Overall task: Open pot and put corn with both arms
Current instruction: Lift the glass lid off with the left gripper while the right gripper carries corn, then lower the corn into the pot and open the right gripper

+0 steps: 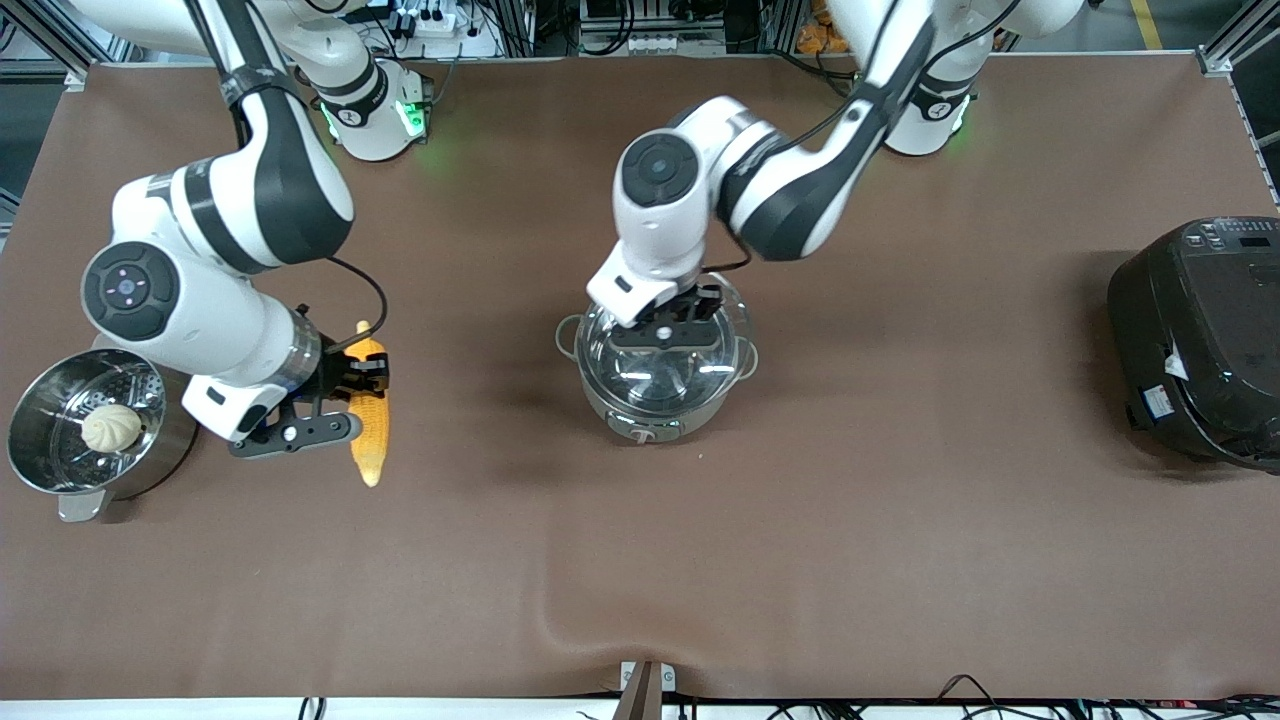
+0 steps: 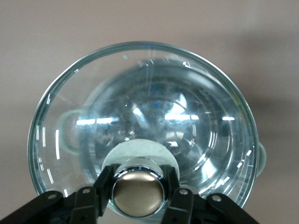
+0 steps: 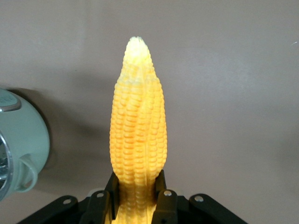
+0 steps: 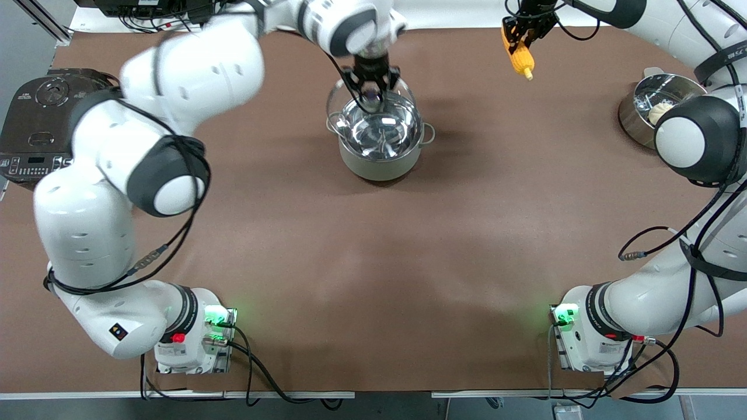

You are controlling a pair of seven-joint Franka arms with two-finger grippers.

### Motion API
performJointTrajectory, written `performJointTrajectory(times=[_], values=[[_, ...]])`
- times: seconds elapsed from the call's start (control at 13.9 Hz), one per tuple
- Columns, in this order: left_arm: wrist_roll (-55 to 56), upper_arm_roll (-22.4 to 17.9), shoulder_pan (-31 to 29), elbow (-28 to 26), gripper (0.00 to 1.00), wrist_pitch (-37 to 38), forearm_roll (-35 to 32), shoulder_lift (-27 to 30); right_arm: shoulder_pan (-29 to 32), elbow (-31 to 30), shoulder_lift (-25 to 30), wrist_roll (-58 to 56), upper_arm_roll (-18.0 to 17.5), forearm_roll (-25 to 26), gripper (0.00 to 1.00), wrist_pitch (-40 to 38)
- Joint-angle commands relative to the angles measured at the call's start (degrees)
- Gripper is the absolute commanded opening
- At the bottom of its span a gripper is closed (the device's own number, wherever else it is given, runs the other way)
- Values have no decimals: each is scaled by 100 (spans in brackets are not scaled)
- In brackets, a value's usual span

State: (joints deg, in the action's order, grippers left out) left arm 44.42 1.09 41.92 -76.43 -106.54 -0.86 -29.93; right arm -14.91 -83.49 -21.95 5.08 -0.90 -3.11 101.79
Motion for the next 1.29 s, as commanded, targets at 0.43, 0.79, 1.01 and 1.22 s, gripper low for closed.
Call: performJointTrajectory(times=[0.43, 0.79, 1.01, 1.22], values=[[-143, 32, -2248, -65, 0, 204, 104, 726, -1907, 202, -309, 2785, 55, -41, 11, 1103], [-1048, 32, -2759, -214, 0, 213, 112, 209, -3148, 202, -1205, 4438, 99, 82, 11, 2372], [-1505, 32, -2768, -206, 0, 204, 95, -284, -3193, 202, -1426, 4502, 99, 135, 12, 2372], [-1919, 23, -2856, -232, 0, 178, 95, -653, -3105, 193, -1426, 4467, 99, 170, 15, 2293]])
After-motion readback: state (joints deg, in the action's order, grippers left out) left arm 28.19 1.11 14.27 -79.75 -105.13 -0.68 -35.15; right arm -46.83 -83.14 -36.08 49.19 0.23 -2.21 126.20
